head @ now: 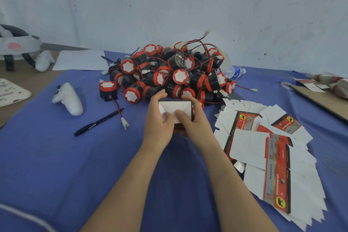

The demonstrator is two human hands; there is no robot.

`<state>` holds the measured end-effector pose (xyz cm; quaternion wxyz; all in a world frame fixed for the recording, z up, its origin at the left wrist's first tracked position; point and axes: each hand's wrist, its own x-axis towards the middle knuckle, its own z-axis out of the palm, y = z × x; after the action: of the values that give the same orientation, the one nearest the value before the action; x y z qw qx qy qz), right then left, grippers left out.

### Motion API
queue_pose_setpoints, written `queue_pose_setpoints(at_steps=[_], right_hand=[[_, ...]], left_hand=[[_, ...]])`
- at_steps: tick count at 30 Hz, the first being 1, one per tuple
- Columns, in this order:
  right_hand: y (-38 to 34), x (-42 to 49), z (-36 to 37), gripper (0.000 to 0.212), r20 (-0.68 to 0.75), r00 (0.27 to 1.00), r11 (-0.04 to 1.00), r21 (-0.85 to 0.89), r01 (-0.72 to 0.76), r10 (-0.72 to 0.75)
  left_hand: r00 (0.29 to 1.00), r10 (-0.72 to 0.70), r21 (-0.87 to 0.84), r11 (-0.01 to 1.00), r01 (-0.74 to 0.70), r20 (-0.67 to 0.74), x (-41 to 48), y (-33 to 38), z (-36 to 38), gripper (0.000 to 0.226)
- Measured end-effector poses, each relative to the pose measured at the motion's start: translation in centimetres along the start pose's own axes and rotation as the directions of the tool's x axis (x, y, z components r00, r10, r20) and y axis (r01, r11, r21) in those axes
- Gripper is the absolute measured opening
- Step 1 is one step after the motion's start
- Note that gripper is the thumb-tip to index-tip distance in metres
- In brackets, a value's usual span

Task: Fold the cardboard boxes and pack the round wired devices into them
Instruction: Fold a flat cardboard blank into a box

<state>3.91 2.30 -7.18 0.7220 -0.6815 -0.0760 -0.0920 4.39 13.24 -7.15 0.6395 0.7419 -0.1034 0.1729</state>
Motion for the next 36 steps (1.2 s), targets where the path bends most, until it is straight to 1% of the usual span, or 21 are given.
queue_pose_setpoints(at_steps=[3, 4, 5, 7, 8, 10, 11, 12, 14, 16, 19, 21, 24, 26, 27, 30, 32, 33, 34, 35, 36], right_hand=[[-0.4, -0.2, 0.3, 0.016, -0.007, 0.996, 0.993, 0.087, -0.086, 0.087], [-0.5, -0.1, 0.4, 0.013, -0.033, 0.994, 0.989, 0.109, -0.099, 0.104], [-0.6, 0.0, 0.4, 0.016, -0.068, 0.993, 0.989, 0.114, -0.091, 0.099], [-0.8, 0.1, 0.5, 0.019, -0.146, 0.989, 0.998, 0.059, -0.011, 0.019], [-0.9, 0.1, 0.5, 0.020, -0.166, 0.985, 0.999, 0.012, 0.044, -0.042], [-0.9, 0.0, 0.7, 0.033, -0.141, 0.979, 0.988, -0.069, 0.135, -0.144], [-0.9, -0.1, 0.8, 0.038, -0.112, 0.980, 0.983, -0.094, 0.155, -0.165], [-0.9, -0.1, 0.9, 0.037, -0.087, 0.983, 0.983, -0.104, 0.153, -0.162], [-0.8, -0.2, 1.0, 0.029, -0.075, 0.988, 0.985, -0.119, 0.127, -0.136], [-0.8, -0.3, 1.1, 0.021, -0.106, 0.986, 0.982, -0.149, 0.112, -0.129], [-0.8, -0.5, 1.5, 0.013, -0.175, 0.979, 0.992, -0.090, 0.088, -0.103], [-0.6, -0.4, 1.5, 0.016, -0.230, 0.970, 0.997, -0.031, 0.074, -0.079], [-0.4, -0.5, 1.4, 0.021, -0.269, 0.959, 0.994, -0.081, 0.074, -0.093], [-0.4, -0.5, 1.4, 0.019, -0.250, 0.965, 0.995, -0.079, 0.063, -0.081], [-0.5, -0.5, 1.5, 0.017, -0.226, 0.972, 0.996, -0.070, 0.055, -0.069], [-0.7, -0.3, 1.7, 0.016, -0.167, 0.985, 0.996, -0.089, 0.028, -0.042], [-0.9, -0.2, 1.7, 0.015, -0.156, 0.986, 0.994, -0.103, 0.033, -0.049], [-0.9, -0.2, 1.7, 0.012, -0.155, 0.986, 0.994, -0.104, 0.044, -0.060], [-0.9, -0.3, 1.8, 0.008, -0.160, 0.984, 0.992, -0.110, 0.064, -0.081], [-0.8, -0.4, 2.0, 0.005, -0.176, 0.977, 0.987, -0.127, 0.095, -0.117], [-0.7, -0.5, 2.3, 0.008, -0.195, 0.967, 0.976, -0.169, 0.135, -0.167]], left_hand=[[1.000, -0.019, -0.124, 0.992, 0.019, -0.005, -0.1, 0.3, 0.2, 0.051], [0.998, -0.055, -0.188, 0.981, 0.051, -0.021, 0.0, 0.5, 0.4, 0.050], [0.994, -0.101, -0.245, 0.966, 0.087, -0.044, 0.3, 0.7, 0.5, 0.049], [0.980, -0.184, -0.276, 0.948, 0.158, -0.072, 0.7, 0.9, 0.4, 0.042], [0.973, -0.222, -0.287, 0.937, 0.198, -0.055, 0.7, 0.9, 0.2, 0.037], [0.945, -0.325, -0.364, 0.877, 0.313, 0.029, 0.7, 0.7, -0.1, 0.037], [0.932, -0.359, -0.395, 0.849, 0.352, 0.059, 0.7, 0.7, -0.4, 0.039], [0.930, -0.360, -0.421, 0.835, 0.354, 0.066, 0.7, 0.7, -0.6, 0.037], [0.940, -0.338, -0.474, 0.823, 0.313, 0.035, 0.9, 0.8, -0.8, 0.028], [0.938, -0.346, -0.493, 0.811, 0.315, 0.030, 1.0, 0.9, -0.9, 0.027], [0.943, -0.326, -0.468, 0.824, 0.320, 0.071, 0.7, 0.8, -0.4, 0.030], [0.951, -0.303, -0.453, 0.841, 0.295, 0.058, 0.3, 0.8, 0.0, 0.026], [0.953, -0.301, -0.400, 0.870, 0.288, 0.030, 0.1, 0.8, 0.6, 0.012], [0.939, -0.341, -0.407, 0.854, 0.324, 0.032, 0.2, 0.5, 0.7, 0.017], [0.940, -0.342, -0.417, 0.853, 0.315, 0.010, 0.2, 0.4, 0.7, 0.020], [0.955, -0.267, -0.339, 0.917, 0.211, -0.130, 0.3, 0.5, 0.0, 0.024], [0.945, -0.241, -0.298, 0.939, 0.170, -0.222, 0.6, 0.4, -0.3, 0.024], [0.930, -0.277, -0.337, 0.923, 0.187, -0.240, 0.7, 0.4, -0.5, 0.030], [0.916, -0.327, -0.412, 0.886, 0.212, -0.233, 0.7, 0.4, -0.5, 0.045], [0.905, -0.385, -0.523, 0.817, 0.242, -0.182, 0.8, 0.6, -0.5, 0.065], [0.895, -0.438, -0.645, 0.708, 0.288, -0.081, 0.8, 0.7, -0.3, 0.080]])
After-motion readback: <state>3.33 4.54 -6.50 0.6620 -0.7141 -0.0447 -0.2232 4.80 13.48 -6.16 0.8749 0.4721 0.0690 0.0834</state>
